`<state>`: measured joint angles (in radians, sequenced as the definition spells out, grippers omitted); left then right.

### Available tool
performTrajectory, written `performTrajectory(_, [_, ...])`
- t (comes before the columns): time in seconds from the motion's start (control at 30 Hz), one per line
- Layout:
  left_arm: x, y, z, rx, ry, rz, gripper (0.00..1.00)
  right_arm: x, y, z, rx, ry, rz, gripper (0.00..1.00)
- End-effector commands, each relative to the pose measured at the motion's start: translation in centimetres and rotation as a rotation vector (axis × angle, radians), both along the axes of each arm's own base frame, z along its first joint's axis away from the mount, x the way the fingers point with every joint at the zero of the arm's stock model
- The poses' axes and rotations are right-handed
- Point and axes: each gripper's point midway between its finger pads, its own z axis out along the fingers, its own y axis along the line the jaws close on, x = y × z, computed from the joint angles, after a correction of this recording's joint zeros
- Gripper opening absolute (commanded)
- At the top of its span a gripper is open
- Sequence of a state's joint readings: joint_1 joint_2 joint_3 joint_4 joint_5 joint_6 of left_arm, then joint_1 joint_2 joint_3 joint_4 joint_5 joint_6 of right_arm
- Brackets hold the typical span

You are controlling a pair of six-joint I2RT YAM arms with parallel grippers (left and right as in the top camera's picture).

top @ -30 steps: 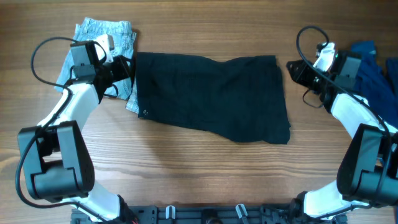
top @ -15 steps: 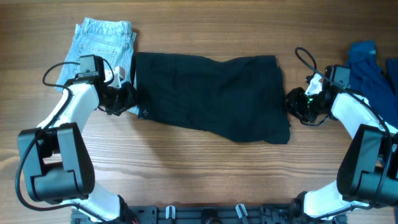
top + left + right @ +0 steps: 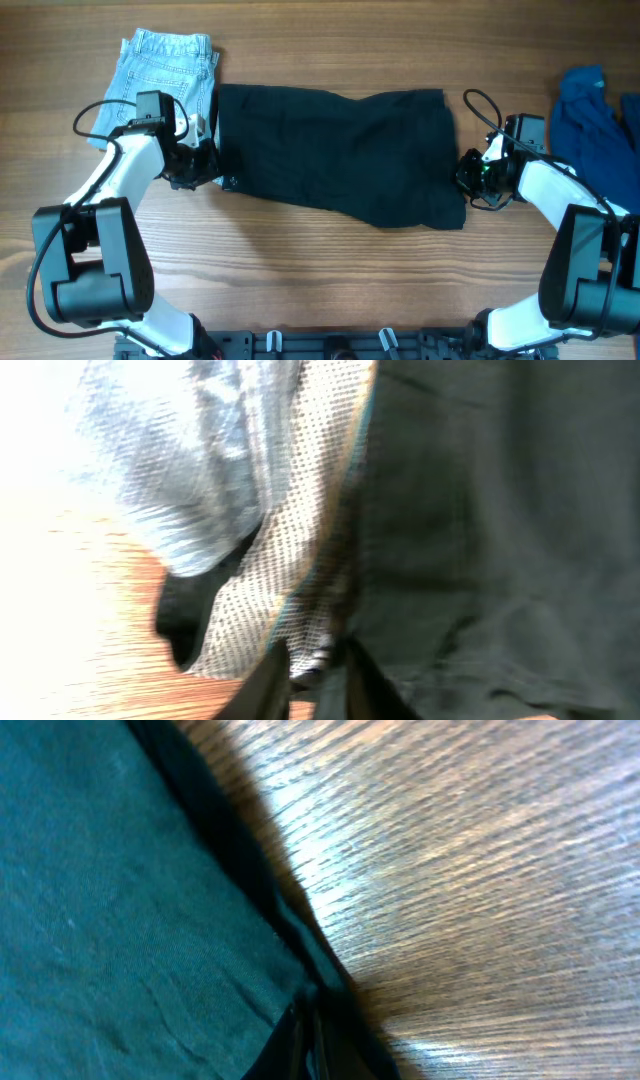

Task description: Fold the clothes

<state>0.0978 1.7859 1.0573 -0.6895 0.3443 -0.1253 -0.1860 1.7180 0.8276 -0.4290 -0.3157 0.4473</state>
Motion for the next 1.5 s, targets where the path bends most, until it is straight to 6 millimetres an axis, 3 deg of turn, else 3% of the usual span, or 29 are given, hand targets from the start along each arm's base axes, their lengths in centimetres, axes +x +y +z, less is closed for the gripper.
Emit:
performTrajectory(0.0, [-1.5,0.8,-0.8,0.067,0.028,-0.006,0.13,-4.1,-6.7,-3.6,-0.258,0.201,-0.175,0.04])
performTrajectory(0.2, [-2.0,0.6,-1.1,0.054,0.041,-0.007,0.12,-4.1,-10.2,-2.1,-0.25,0.217,-0.238,0.04])
performTrajectory(0.23, [-2.0,0.2,-1.0,0.032,0.039,-0.01,0.13,-3.4,-9.6,-1.7,-0.202,0.19,-0.198,0.08])
performTrajectory(0.27, [-1.9,-0.6,-0.7,-0.017,0.033,-0.017,0.14,-2.7,-8.7,-1.2,-0.153,0.157,-0.14,0.29])
performTrajectory(0.3, [-1.8,-1.4,-0.2,-0.065,0.024,-0.024,0.17,-2.1,-8.0,-0.7,-0.114,0.132,-0.096,0.38])
performTrajectory(0.43, [-1.3,-4.1,2.7,-0.235,-0.041,-0.054,0.23,-0.6,-7.2,3.2,-0.049,0.086,-0.056,0.42])
performTrajectory(0.57, [-0.8,-5.2,6.0,-0.259,-0.149,-0.096,0.27,0.8,-5.5,8.7,0.019,-0.056,-0.006,0.48])
performTrajectory(0.63, [-0.6,-6.3,6.4,-0.248,-0.179,-0.135,0.33,0.5,-4.8,10.0,0.036,-0.08,0.006,0.53])
performTrajectory(0.73, [-0.4,-8.1,4.4,-0.182,-0.186,-0.203,0.43,0.0,-3.7,9.9,0.035,-0.063,0.054,0.57])
performTrajectory(0.83, [-0.1,-10.0,2.0,-0.147,-0.162,-0.249,0.45,-0.4,-2.2,9.1,0.043,-0.043,0.094,0.57])
performTrajectory(0.97, [-0.2,-9.9,-1.5,-0.064,-0.088,-0.217,0.37,-0.5,-0.7,8.7,0.046,-0.035,0.138,0.57])
performTrajectory(1.03, [-0.4,-9.9,-1.9,-0.061,-0.075,-0.218,0.34,-0.5,-0.3,8.7,0.046,-0.035,0.153,0.57])
performTrajectory(1.17, [-0.2,-10.5,-0.9,-0.095,-0.096,-0.226,0.32,-0.1,0.7,8.8,0.041,-0.054,0.188,0.57])
performTrajectory(1.3, [0.0,-11.4,3.1,-0.152,-0.184,-0.243,0.33,0.4,1.9,8.2,0.029,-0.078,0.218,0.47])
performTrajectory(1.37, [0.0,-11.4,4.8,-0.153,-0.222,-0.246,0.37,0.2,2.2,7.0,0.038,-0.061,0.184,0.33])
performTrajectory(1.47, [-0.4,-10.0,4.5,-0.071,-0.202,-0.222,0.43,-0.5,3.4,4.4,0.057,-0.045,0.189,0.29])
